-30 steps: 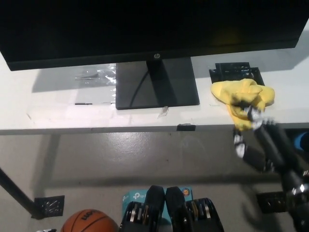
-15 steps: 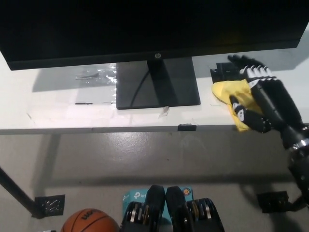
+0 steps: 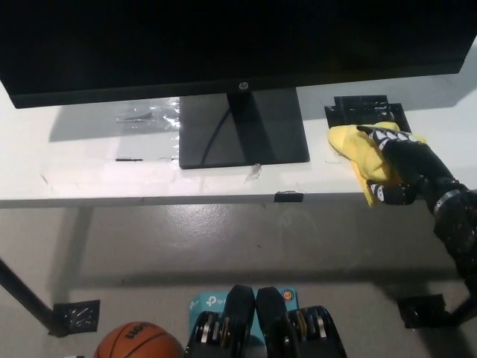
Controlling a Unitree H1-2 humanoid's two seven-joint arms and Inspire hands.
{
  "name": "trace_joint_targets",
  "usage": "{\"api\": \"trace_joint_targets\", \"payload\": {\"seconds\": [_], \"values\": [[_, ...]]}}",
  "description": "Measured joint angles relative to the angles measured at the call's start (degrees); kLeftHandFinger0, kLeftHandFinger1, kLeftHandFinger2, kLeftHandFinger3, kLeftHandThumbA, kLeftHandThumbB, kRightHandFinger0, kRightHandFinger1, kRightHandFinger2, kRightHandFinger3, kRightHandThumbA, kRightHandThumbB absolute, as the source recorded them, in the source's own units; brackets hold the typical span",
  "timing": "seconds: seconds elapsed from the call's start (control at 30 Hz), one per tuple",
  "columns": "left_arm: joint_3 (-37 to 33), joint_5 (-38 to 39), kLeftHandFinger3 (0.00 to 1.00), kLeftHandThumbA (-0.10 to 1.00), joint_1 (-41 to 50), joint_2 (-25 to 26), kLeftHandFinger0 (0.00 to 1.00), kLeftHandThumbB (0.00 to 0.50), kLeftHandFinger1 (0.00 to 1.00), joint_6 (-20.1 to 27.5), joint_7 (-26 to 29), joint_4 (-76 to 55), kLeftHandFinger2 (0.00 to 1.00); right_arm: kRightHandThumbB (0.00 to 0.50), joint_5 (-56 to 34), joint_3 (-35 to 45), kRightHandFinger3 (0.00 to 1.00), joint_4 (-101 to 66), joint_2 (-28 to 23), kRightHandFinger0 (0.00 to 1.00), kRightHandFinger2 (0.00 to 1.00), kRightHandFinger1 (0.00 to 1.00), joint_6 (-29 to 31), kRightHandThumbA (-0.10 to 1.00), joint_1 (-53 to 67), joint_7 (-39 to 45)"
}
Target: The robot uses its right hand to pick up the cloth kept in the middle of the desk and use it to wipe the monitor in the middle of the desk by swiping its screen twice
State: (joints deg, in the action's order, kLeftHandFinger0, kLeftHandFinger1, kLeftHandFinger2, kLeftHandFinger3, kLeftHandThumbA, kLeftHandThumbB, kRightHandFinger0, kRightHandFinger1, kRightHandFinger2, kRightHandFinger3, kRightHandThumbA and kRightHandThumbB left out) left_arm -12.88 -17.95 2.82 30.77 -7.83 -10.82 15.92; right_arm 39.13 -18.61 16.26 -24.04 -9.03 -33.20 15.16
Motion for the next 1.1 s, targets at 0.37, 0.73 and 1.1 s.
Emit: {"api": "trace_joint_targets", "payload": {"seconds": [0.37,0.73,1.1], "values": [[0.9,-0.1,0.86,0.25,0.0,0.0,0.96,0.268,1.0,0.0,-0.3,-0.1,0.99,0.0,1.2,-2.3,1.0,3.4,-1.2,0.94,1.0,1.0,-1.6,-0.1,-1.5,2.0],[1.2,-0.2,0.86,0.25,0.3,0.0,0.97,0.261,1.0,-0.2,-0.7,-0.8,1.0,0.0,3.8,-4.0,0.43,3.2,-3.6,0.03,0.46,0.29,0.7,-0.1,-2.6,-2.8],[1.3,-0.3,0.87,0.29,0.3,0.0,0.96,0.267,1.0,-0.3,-0.9,-1.0,0.99,0.0,4.0,-3.0,0.34,4.3,-1.3,0.0,0.44,0.25,5.5,-0.1,-0.8,-12.0]]}}
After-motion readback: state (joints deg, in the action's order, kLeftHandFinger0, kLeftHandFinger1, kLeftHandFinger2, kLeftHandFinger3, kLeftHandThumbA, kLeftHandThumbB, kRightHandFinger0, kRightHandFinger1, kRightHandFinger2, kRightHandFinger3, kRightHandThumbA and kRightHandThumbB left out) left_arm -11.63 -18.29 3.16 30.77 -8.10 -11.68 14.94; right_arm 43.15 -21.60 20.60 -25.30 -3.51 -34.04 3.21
